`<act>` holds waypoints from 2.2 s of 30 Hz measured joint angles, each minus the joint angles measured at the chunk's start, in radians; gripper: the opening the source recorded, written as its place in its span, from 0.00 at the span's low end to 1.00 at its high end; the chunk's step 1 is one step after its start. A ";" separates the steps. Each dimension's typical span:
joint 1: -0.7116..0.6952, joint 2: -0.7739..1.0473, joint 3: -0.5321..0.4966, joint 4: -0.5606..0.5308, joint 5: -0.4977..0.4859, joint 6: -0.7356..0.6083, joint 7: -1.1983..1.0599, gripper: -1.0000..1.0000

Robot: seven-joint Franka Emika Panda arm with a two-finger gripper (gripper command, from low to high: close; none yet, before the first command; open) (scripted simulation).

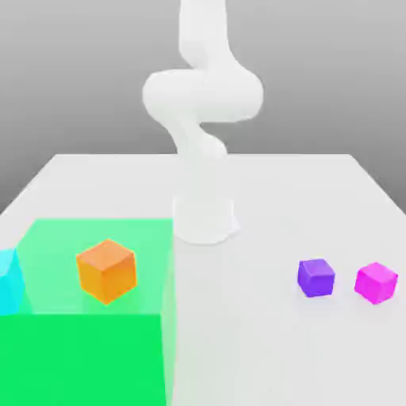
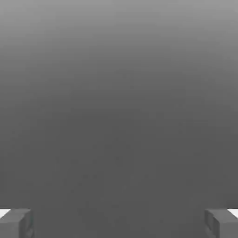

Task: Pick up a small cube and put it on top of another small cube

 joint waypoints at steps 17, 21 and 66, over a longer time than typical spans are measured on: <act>0.546 0.551 0.073 -0.517 0.039 0.451 -0.799 0.50; 0.608 0.683 0.108 -0.593 0.021 0.559 -0.911 0.50; 0.302 0.734 -0.401 0.123 -0.025 -0.021 -0.162 0.00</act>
